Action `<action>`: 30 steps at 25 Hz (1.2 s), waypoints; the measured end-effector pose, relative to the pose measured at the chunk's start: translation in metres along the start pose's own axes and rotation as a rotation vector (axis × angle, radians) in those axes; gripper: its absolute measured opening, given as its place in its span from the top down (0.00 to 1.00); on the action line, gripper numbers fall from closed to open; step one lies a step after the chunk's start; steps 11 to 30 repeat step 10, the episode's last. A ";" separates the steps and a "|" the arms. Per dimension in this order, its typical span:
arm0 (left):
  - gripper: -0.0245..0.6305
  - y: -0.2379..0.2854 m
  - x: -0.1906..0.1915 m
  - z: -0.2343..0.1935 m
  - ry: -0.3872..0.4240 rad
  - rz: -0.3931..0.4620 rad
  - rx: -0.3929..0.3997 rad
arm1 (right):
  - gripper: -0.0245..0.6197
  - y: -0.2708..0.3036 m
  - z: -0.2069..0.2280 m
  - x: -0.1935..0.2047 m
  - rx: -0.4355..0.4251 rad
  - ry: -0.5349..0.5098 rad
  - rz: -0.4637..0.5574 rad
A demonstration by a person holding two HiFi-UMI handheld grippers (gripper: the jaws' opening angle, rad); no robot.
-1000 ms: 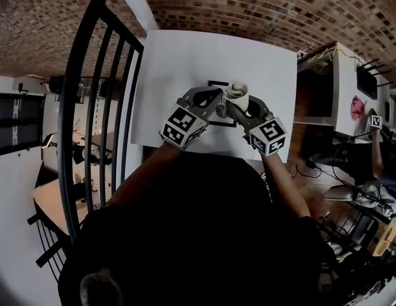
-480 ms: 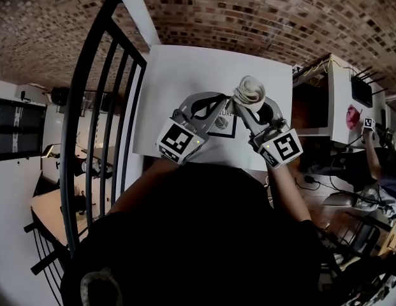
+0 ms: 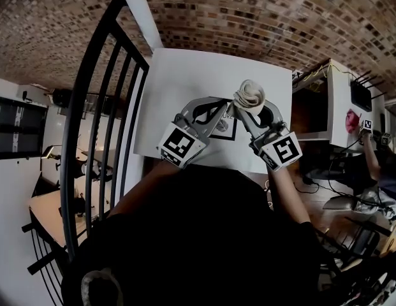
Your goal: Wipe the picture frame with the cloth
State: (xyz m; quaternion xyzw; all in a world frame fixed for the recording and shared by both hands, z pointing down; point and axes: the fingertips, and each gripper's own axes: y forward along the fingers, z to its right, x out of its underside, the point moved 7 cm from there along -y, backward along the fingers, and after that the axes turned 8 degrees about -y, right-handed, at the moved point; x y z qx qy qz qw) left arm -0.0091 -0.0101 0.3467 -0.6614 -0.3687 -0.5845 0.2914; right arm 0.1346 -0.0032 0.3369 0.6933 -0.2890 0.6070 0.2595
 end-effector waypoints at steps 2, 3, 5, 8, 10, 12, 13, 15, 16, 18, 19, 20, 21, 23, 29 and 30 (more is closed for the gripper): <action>0.96 0.000 0.001 0.003 0.000 -0.005 0.002 | 0.79 -0.002 -0.001 0.001 0.001 -0.007 -0.004; 0.96 0.000 0.002 0.003 0.000 -0.009 0.003 | 0.79 -0.002 -0.001 0.001 0.001 -0.008 -0.003; 0.96 0.000 0.002 0.003 0.003 -0.015 0.004 | 0.79 -0.002 -0.001 0.001 -0.001 -0.009 -0.003; 0.96 0.001 0.002 0.004 0.009 -0.020 0.004 | 0.79 0.000 -0.003 -0.002 -0.017 0.001 -0.019; 0.96 0.001 0.002 0.004 0.013 -0.020 0.003 | 0.79 0.000 -0.003 -0.001 -0.022 0.003 -0.026; 0.96 0.001 0.002 0.004 0.013 -0.020 0.003 | 0.79 0.000 -0.003 -0.001 -0.022 0.003 -0.026; 0.96 0.001 0.002 0.004 0.013 -0.020 0.003 | 0.79 0.000 -0.003 -0.001 -0.022 0.003 -0.026; 0.96 0.001 0.002 0.004 0.013 -0.020 0.003 | 0.79 0.000 -0.003 -0.001 -0.022 0.003 -0.026; 0.96 0.001 0.002 0.004 0.013 -0.020 0.003 | 0.79 0.000 -0.003 -0.001 -0.022 0.003 -0.026; 0.96 0.001 0.002 0.004 0.013 -0.020 0.003 | 0.79 0.000 -0.003 -0.001 -0.022 0.003 -0.026; 0.96 0.001 0.002 0.004 0.013 -0.020 0.003 | 0.79 0.000 -0.003 -0.001 -0.022 0.003 -0.026; 0.96 0.001 0.002 0.004 0.013 -0.020 0.003 | 0.79 0.000 -0.003 -0.001 -0.022 0.003 -0.026; 0.96 0.001 0.002 0.004 0.013 -0.020 0.003 | 0.79 0.000 -0.003 -0.001 -0.022 0.003 -0.026; 0.96 0.001 0.002 0.004 0.013 -0.020 0.003 | 0.79 0.000 -0.003 -0.001 -0.022 0.003 -0.026; 0.96 0.001 0.002 0.004 0.013 -0.020 0.003 | 0.79 0.000 -0.003 -0.001 -0.022 0.003 -0.026; 0.96 0.001 0.002 0.004 0.013 -0.020 0.003 | 0.79 0.000 -0.003 -0.001 -0.022 0.003 -0.026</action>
